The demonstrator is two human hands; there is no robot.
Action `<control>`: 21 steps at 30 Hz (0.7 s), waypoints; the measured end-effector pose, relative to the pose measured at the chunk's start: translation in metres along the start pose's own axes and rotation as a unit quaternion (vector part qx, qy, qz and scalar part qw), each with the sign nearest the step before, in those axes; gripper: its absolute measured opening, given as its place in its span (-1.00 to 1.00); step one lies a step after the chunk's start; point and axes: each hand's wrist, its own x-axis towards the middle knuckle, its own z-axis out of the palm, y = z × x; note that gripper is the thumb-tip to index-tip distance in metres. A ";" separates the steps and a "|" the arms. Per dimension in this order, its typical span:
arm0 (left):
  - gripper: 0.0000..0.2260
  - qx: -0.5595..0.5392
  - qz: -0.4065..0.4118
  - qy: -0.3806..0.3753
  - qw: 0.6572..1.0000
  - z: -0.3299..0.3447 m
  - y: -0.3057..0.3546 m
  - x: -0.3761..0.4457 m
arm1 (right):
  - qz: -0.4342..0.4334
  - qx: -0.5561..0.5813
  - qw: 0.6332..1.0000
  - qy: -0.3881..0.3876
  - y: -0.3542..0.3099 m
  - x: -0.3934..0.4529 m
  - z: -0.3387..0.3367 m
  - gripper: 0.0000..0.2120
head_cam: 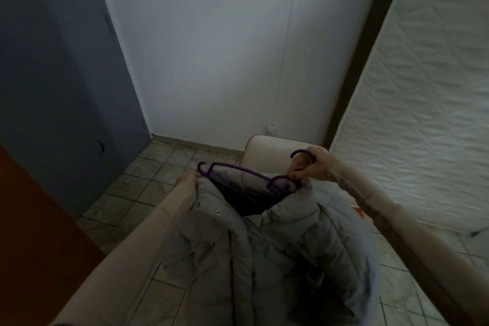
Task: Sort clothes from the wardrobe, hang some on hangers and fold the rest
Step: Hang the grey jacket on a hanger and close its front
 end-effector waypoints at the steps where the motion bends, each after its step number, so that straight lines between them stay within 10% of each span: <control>1: -0.77 0.014 0.000 0.010 1.000 0.000 -0.001 0.010 | 0.005 0.003 1.000 -0.001 -0.003 -0.001 -0.002 -0.81; 11: -0.68 0.159 0.138 0.130 0.969 0.004 0.000 -0.011 | 0.099 -0.032 0.994 -0.046 0.013 0.008 -0.003 -0.68; 17: -0.78 0.194 0.275 0.103 0.936 0.026 0.006 -0.035 | 0.081 -0.255 0.960 -0.077 0.003 0.002 0.037 -0.79; 21: -0.87 0.217 0.279 0.065 0.933 0.030 -0.001 -0.038 | 0.038 -0.187 0.982 -0.007 -0.010 0.012 0.042 -0.66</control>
